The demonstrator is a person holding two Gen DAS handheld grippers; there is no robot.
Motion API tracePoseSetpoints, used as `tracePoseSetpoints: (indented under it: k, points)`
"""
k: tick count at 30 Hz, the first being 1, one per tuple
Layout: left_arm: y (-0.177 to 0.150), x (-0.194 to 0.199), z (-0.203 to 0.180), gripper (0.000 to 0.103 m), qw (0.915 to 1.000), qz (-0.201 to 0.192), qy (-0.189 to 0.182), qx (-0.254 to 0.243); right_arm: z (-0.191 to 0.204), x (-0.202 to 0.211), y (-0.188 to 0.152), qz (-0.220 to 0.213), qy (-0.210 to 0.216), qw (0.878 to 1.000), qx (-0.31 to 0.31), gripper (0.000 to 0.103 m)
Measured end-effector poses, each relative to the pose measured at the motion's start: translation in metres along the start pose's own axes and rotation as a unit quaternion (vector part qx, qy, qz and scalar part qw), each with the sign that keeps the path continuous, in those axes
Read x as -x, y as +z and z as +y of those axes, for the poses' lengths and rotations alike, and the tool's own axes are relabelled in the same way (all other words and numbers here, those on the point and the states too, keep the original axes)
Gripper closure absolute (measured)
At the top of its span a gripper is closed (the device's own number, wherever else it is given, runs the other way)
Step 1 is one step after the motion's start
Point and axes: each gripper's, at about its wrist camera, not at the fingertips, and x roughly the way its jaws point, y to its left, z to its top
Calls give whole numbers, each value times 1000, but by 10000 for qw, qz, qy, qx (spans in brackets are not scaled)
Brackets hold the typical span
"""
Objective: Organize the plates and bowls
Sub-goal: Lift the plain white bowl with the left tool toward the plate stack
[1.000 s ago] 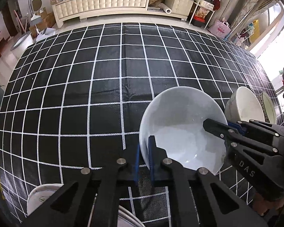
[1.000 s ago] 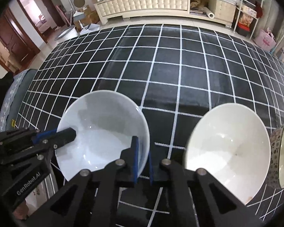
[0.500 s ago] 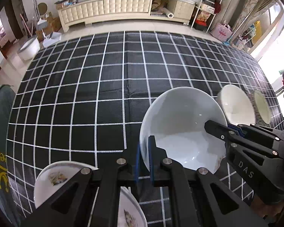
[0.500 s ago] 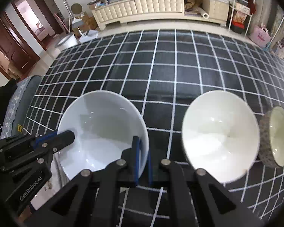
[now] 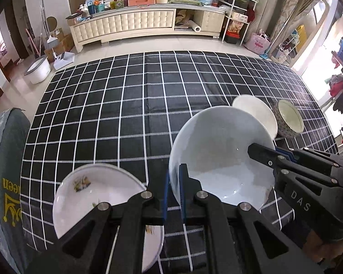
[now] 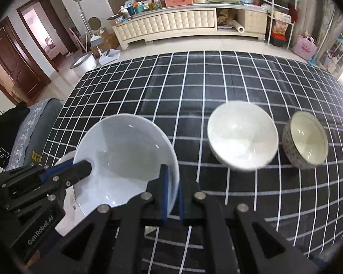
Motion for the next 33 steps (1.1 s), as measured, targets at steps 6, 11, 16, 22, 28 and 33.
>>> tracePoseSetpoints:
  k: [6,11,16,22,28,33]
  points:
    - [-26,-3,-5,96,9998,188,-20,-26,-1,0,-29,208,-58,9998,-41,93]
    - [-48,-12,-10,96,9992,391,-73,-36,-6,-7,-55,440,-57,9989,-172,93]
    - [-70,-28,-13,96,9978,652,-87,2,-8,-19,-75,646,-108,9976,-239,93]
    - [-76,-43,-14,96,9967,802,-143,54,-11,-34,-85,866,-110,9955,-378,93]
    - [-76,-46,-18,96,9973,729,-5,-55,-12,-40,-82,843,-164,9958,-329,93]
    - [-73,-47,-15,96,9972,739,-54,-25,-11,-43,-80,832,-206,9960,-270,92]
